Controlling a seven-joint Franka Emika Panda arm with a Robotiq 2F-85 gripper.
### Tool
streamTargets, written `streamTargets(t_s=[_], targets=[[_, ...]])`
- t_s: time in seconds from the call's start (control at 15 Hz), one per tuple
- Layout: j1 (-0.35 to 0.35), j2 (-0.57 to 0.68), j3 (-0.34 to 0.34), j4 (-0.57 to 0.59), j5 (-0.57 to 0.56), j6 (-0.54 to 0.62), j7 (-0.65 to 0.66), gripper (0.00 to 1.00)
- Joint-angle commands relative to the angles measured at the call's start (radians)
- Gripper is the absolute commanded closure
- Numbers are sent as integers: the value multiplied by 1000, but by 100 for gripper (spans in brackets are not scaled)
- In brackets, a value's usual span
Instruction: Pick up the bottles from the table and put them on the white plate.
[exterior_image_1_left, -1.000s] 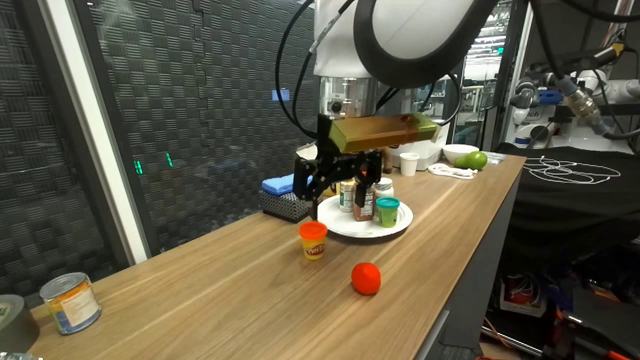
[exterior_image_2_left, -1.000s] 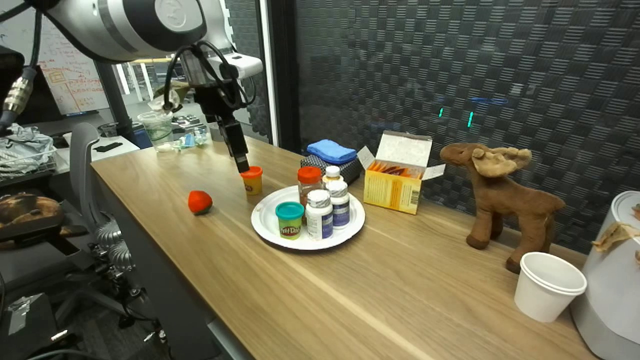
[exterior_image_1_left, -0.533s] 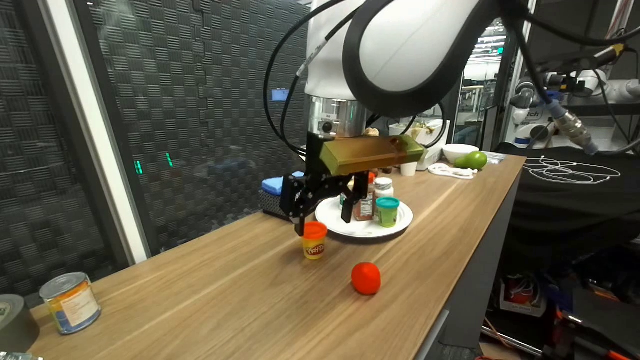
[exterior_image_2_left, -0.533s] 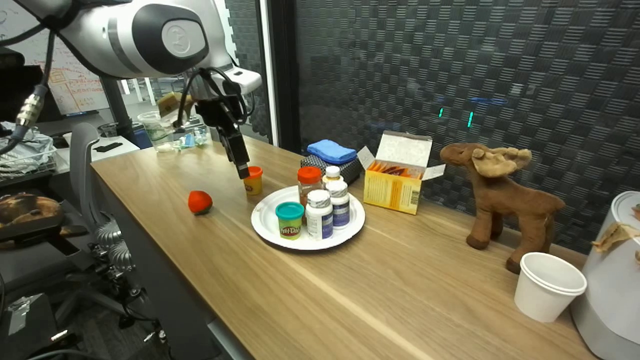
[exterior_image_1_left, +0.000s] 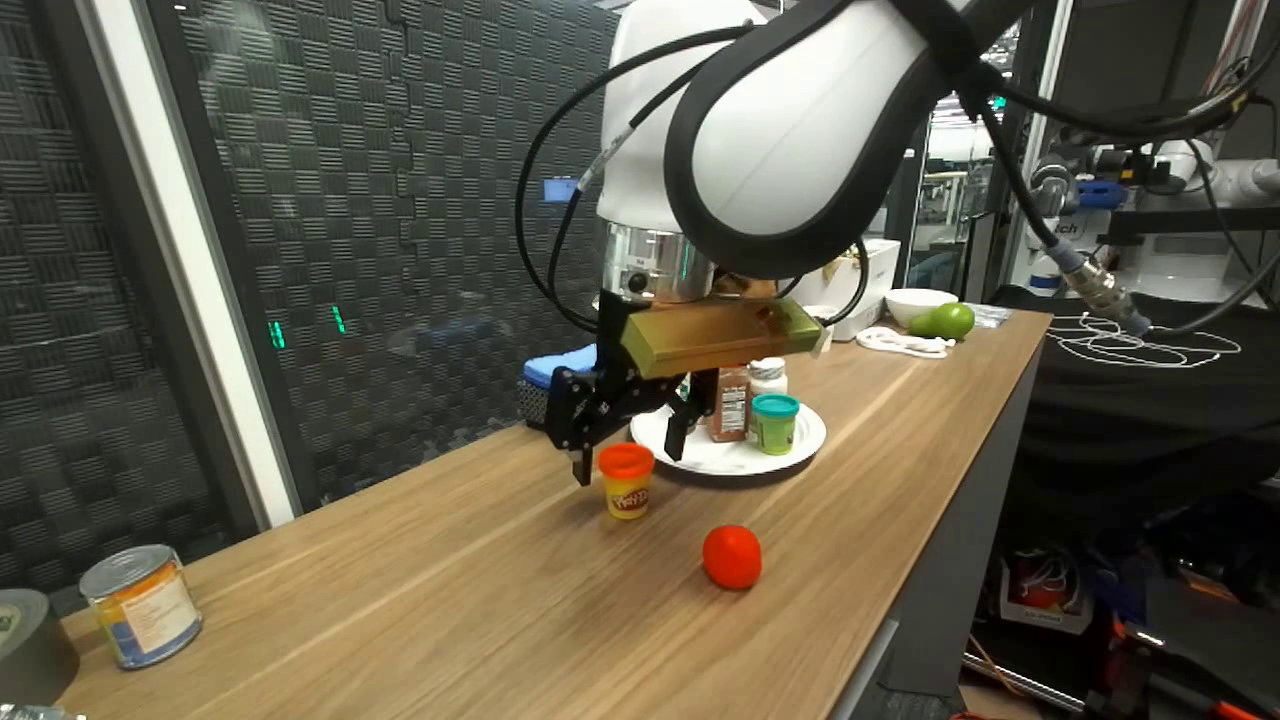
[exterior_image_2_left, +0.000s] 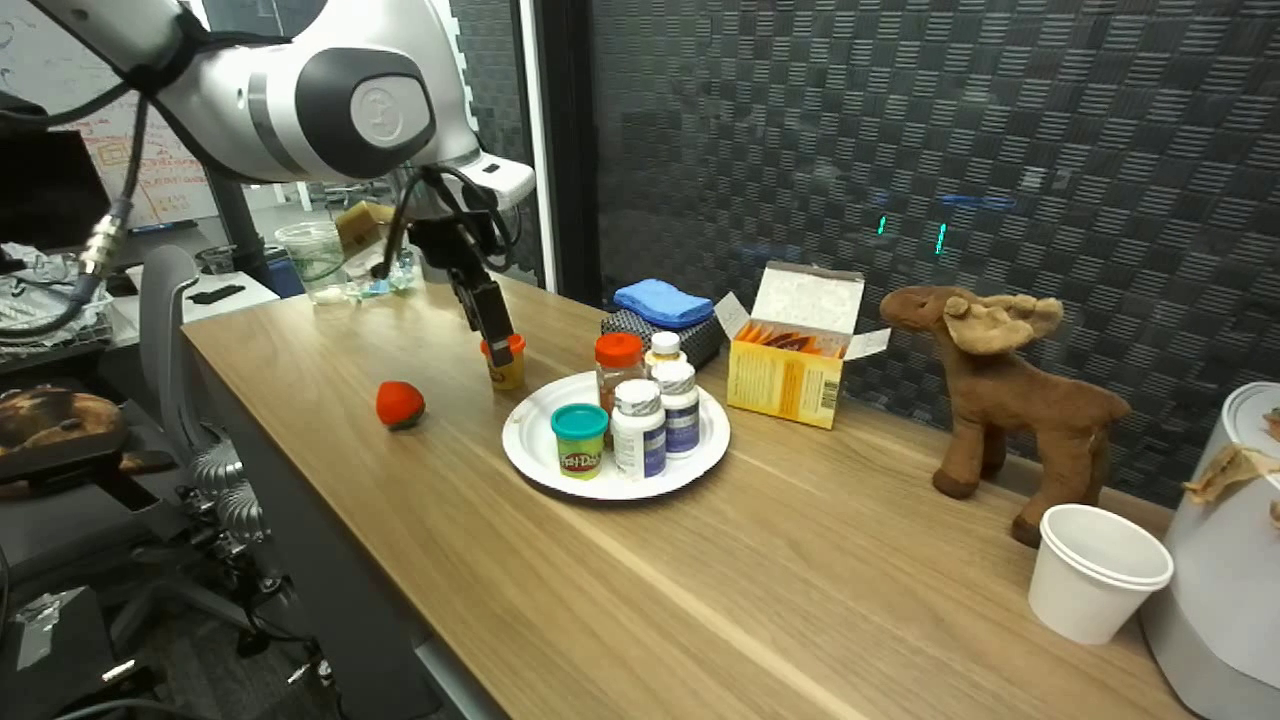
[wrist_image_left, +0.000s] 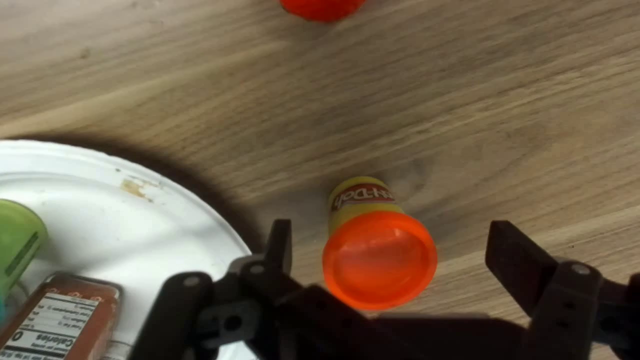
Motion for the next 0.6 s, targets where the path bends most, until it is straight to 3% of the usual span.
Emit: streamTargets(t_s=[0.0, 0.13, 0.47, 0.53], targets=[[32, 38, -39, 44, -19, 53, 13, 26], [40, 44, -53, 48, -23, 68, 13, 30], [48, 3, -73, 21, -22, 80, 4, 70], [49, -12, -75, 16, -22, 78, 7, 72]])
